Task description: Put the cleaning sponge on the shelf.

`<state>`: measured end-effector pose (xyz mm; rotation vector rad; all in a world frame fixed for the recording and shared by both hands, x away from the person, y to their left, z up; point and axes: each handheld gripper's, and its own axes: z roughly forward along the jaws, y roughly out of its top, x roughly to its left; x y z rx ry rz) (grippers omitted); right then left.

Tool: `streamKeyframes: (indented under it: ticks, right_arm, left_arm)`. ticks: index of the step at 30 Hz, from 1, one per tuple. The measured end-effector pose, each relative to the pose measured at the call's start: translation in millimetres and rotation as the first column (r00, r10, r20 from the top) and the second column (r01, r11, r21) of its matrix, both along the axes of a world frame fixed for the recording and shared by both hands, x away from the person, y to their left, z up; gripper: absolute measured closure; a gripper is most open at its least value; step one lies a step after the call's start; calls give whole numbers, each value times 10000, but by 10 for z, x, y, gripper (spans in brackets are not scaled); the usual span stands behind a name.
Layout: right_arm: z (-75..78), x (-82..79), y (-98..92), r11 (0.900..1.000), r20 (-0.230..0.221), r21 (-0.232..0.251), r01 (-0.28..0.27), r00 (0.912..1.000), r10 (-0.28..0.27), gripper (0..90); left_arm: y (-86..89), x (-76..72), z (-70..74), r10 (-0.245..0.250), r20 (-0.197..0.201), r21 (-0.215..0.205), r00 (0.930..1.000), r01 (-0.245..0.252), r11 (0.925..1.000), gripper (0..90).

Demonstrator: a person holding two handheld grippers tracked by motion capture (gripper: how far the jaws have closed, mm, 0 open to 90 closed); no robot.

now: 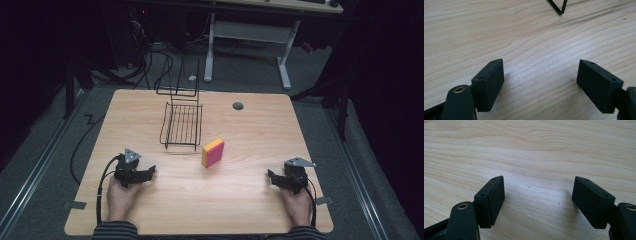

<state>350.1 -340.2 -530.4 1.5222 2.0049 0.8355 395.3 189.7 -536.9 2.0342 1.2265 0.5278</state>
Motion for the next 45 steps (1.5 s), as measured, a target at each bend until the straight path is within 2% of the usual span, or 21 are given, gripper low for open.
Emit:
streamKeyframes:
  ticks: [16,19,23,33,35,41,43,45]
  right_arm:
    - [1,4,-3,10000,-5,39,25,10000,-25,272]
    - [1,7,-3,10000,-3,38,56,10000,-56,271]
    - [1,7,-2,10000,1,32,64,10000,-64,270]
    - [1,5,-3,10000,8,-10,80,10000,-80,266]
    - [2,4,-1,10000,-9,3,41,10000,-41,267]
    - [0,3,0,10000,11,-8,8,10000,-8,266]
    - [1,3,-3,10000,22,-38,-26,10000,26,266]
    - [1,1,1,10000,4,-3,-58,10000,58,267]
  left_arm:
    - [1,4,0,-129,-25,-50,9999,129,9999,224]
    - [-31,17,0,273,-5,12,9996,-273,9996,215]
    - [-37,18,1,312,-21,4,9995,-312,9995,213]
    - [-21,27,1,164,-22,-52,9999,-164,9999,227]
    - [-41,34,0,38,-55,8,10000,-38,10000,193]
    - [-49,33,-1,-46,-92,19,9999,46,10000,167]
    - [-46,30,2,-83,-79,-62,9999,82,9999,158]
    - [-58,12,22,-79,146,-286,9999,83,9996,159]
